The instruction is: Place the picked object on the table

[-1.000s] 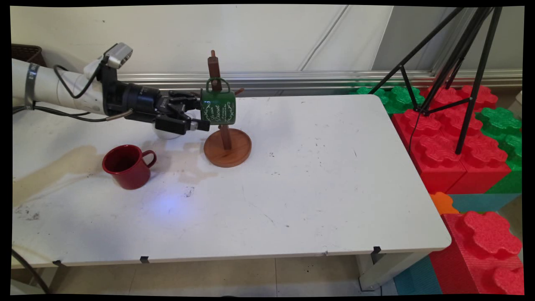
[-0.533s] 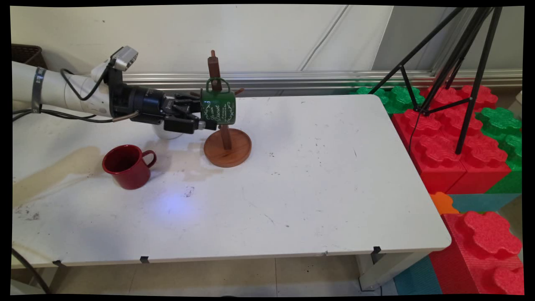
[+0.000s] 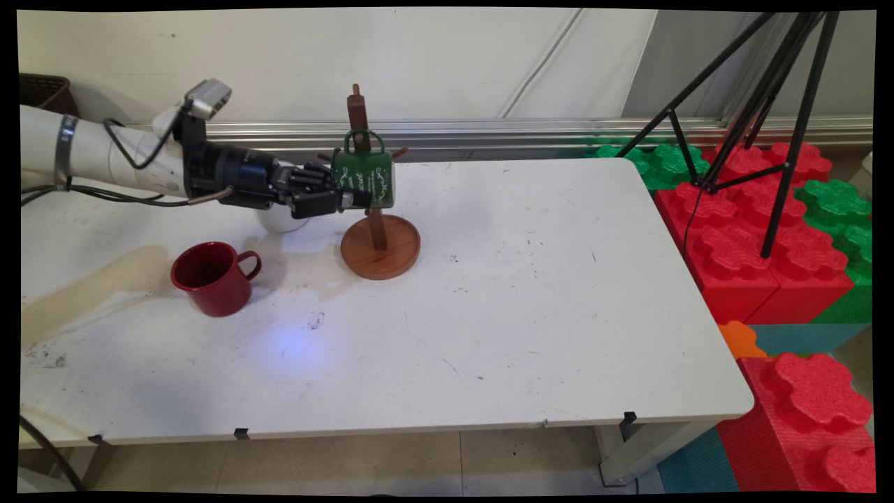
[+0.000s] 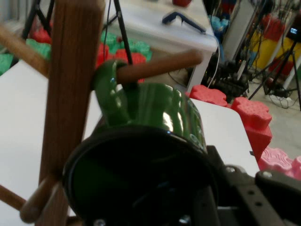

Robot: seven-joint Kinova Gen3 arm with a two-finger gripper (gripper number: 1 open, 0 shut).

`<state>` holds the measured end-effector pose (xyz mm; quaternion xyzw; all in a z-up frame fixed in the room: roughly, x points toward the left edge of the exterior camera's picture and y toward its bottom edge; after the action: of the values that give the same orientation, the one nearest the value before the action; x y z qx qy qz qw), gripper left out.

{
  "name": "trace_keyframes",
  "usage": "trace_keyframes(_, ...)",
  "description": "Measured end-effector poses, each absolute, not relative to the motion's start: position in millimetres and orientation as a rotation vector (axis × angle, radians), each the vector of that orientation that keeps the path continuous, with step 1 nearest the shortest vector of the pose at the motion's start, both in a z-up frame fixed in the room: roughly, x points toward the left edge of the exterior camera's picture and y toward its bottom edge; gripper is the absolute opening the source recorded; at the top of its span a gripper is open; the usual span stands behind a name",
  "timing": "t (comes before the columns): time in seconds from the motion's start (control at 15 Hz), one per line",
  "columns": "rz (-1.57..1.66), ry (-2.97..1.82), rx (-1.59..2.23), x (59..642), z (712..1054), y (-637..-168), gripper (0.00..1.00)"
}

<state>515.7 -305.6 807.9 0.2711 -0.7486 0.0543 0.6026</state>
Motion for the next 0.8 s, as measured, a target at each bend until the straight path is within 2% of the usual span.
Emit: trace_keyframes(0.8,0.115,-1.724,0.593,514.7,814.5,-302.9,0.0)
